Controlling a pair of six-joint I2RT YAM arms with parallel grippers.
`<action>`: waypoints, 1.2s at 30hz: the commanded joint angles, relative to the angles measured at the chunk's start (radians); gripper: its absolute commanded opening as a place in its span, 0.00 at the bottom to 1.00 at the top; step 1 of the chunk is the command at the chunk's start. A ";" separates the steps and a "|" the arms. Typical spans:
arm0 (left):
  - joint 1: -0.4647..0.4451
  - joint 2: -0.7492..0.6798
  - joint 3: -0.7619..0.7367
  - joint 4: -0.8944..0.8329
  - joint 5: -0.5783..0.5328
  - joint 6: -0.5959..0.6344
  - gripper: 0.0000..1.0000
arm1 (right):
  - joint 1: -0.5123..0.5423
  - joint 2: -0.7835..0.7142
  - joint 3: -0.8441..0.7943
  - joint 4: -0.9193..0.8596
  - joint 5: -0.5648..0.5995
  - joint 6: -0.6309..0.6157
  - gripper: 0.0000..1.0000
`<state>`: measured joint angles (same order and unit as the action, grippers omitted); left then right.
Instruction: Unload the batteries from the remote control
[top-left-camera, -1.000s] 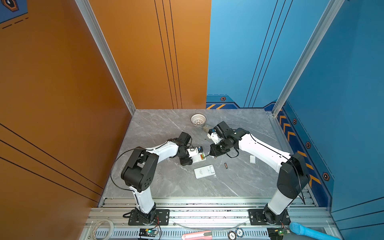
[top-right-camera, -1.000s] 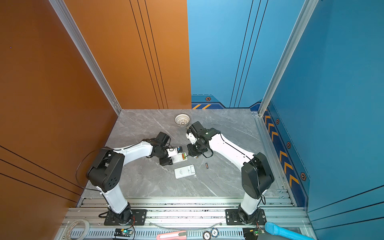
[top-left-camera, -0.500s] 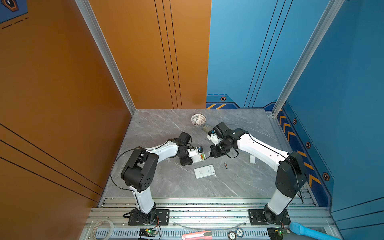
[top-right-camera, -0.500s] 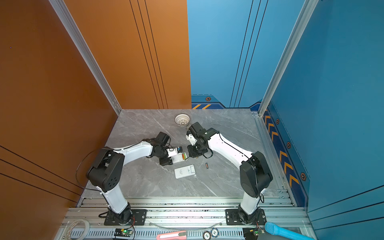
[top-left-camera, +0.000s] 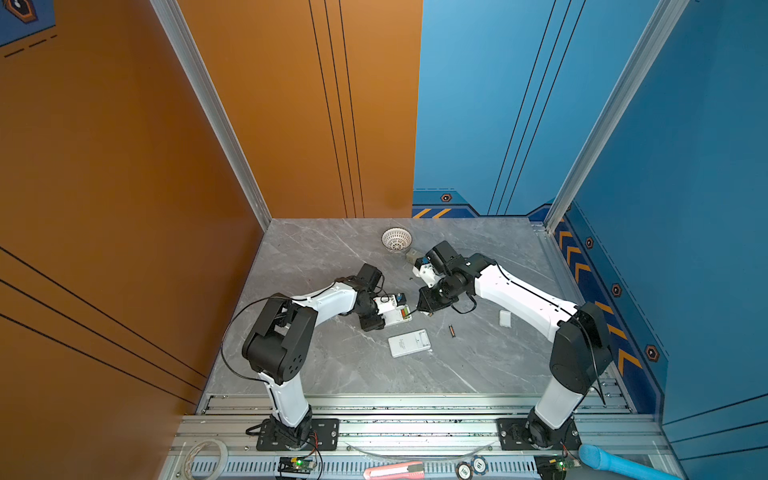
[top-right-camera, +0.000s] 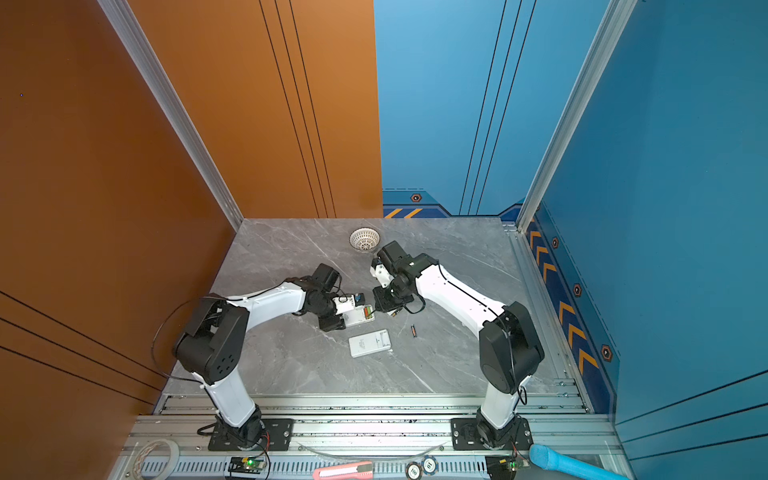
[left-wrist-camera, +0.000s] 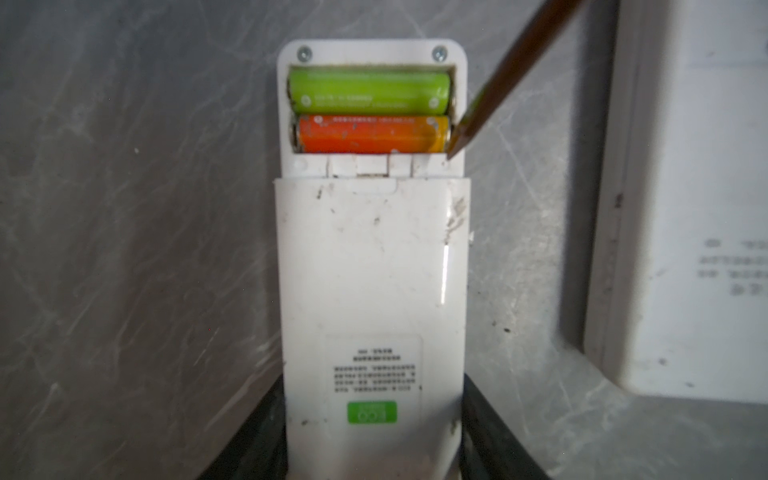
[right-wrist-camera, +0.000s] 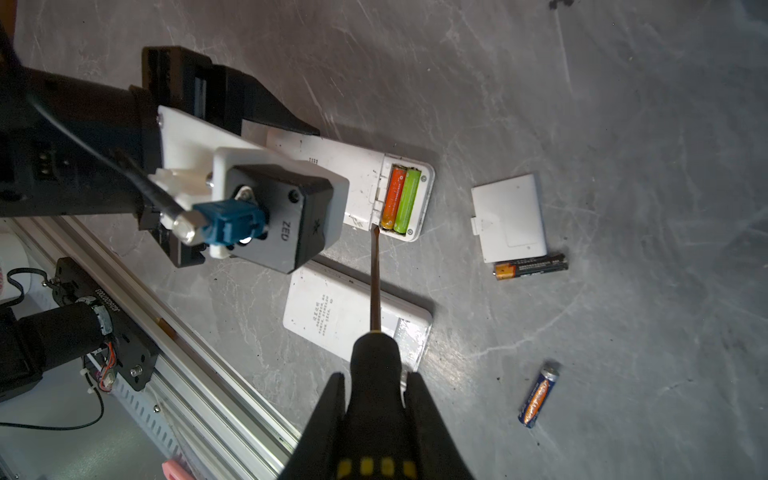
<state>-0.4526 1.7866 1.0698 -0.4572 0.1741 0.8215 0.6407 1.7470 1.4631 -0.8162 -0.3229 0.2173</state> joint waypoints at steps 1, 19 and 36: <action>0.005 0.017 0.000 -0.047 -0.084 0.013 0.00 | -0.007 0.003 -0.001 0.009 -0.015 0.005 0.00; 0.004 0.017 0.005 -0.049 -0.090 0.009 0.00 | -0.010 0.009 -0.041 0.011 -0.007 -0.007 0.00; -0.005 0.033 0.071 -0.152 0.005 -0.004 0.00 | 0.242 -0.082 -0.182 0.222 0.547 0.110 0.00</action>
<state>-0.4591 1.8023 1.1141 -0.5175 0.1543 0.8177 0.8455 1.6882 1.3563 -0.7128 0.0109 0.2485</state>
